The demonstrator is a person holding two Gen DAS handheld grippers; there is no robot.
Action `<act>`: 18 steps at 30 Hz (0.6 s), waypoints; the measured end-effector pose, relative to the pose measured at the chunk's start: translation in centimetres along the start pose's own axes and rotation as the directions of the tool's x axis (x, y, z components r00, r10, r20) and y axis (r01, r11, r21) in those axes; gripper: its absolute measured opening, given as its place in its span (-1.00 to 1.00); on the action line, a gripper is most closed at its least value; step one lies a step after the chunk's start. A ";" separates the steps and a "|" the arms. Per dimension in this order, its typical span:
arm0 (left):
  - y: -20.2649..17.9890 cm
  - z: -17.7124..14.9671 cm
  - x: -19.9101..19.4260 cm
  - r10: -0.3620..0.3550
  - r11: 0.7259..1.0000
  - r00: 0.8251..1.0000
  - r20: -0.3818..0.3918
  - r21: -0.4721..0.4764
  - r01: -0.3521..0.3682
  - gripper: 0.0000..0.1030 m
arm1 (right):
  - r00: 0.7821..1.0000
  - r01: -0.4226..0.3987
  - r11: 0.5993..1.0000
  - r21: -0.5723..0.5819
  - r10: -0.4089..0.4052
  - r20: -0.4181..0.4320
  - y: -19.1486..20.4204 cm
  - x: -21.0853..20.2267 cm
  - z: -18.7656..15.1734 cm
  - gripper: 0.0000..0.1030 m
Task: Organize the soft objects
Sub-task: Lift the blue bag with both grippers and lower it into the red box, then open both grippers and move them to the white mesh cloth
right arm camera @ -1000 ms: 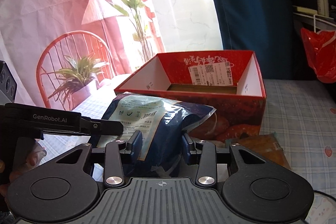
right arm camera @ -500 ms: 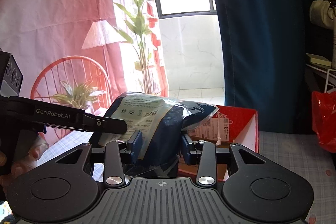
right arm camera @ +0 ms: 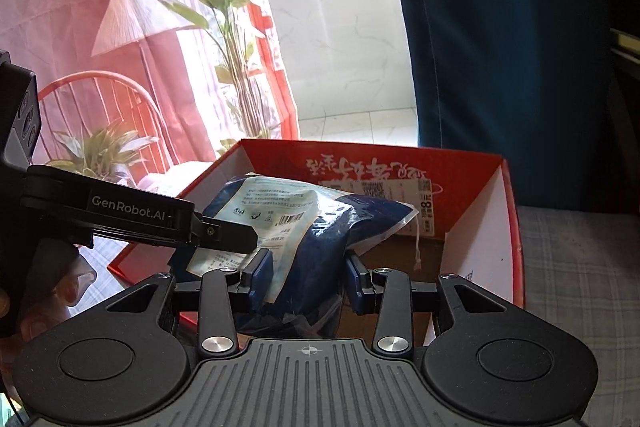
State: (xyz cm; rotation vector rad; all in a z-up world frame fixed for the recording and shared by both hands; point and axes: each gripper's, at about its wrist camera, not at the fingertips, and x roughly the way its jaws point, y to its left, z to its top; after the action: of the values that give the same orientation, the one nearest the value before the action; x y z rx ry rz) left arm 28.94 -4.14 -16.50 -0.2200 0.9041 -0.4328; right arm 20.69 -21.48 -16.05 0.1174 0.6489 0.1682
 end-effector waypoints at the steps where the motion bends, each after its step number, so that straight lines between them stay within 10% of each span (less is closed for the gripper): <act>1: 0.1 0.1 0.2 -0.003 1.000 1.000 -0.004 -0.006 0.003 -0.01 | 1.000 0.003 1.000 0.003 -0.003 -0.002 -0.2 0.2 -0.2 -0.30; 18: -0.5 -3.7 -6.6 -0.025 0.994 0.995 0.093 0.109 0.014 0.10 | 0.994 0.072 0.997 0.033 -0.074 0.075 1.1 -5.4 -3.4 -0.07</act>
State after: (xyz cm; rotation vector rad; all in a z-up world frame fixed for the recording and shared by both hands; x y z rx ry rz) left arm 22.22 -1.63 -13.86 -0.1490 0.7847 -0.4844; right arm 14.29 -21.20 -15.38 0.1289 0.5788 0.0832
